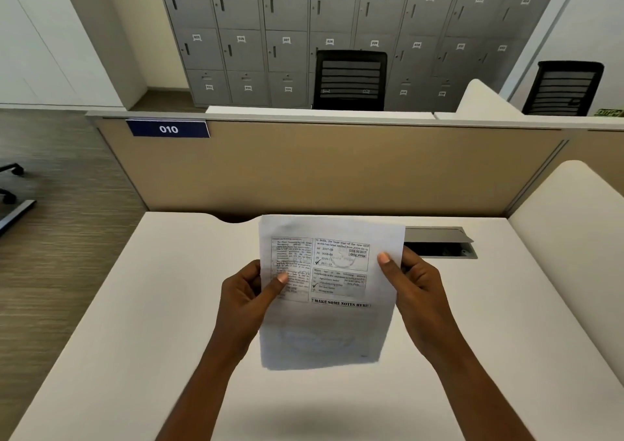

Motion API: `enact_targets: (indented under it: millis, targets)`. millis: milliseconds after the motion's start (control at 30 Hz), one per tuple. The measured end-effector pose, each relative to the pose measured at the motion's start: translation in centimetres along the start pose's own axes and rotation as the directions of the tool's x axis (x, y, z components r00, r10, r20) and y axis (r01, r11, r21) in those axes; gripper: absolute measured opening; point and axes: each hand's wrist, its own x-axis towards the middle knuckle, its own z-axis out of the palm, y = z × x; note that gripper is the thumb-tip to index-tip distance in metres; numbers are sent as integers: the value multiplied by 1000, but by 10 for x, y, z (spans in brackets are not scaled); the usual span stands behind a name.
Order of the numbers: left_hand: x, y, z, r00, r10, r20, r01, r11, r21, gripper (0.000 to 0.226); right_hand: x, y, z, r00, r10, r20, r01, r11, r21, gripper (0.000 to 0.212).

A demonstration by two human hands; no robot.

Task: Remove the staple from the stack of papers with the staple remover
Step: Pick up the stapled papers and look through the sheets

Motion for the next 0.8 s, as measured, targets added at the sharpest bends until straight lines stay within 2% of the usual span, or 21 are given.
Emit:
enact_targets:
  millis: [133, 500, 633, 800]
  targets:
    - [-5, -2, -1, 999, -9, -38, 10, 1000, 19, 22, 6, 5, 7, 994, -10, -106, 10, 1000, -3, 24]
    - [-7, -11, -3, 999, -34, -36, 33, 999, -17, 23, 22, 11, 13, 962, 16, -274, 9, 996, 89, 21]
    - [-3, -16, -3, 998, -46, -46, 44, 999, -24, 23, 25, 19, 8, 973, 27, -228, 1, 992, 123, 22]
    - [7, -24, -7, 993, -68, -92, 68, 998, -4, 22, 24, 41, -4, 996, 56, -74, -57, 998, 0, 21]
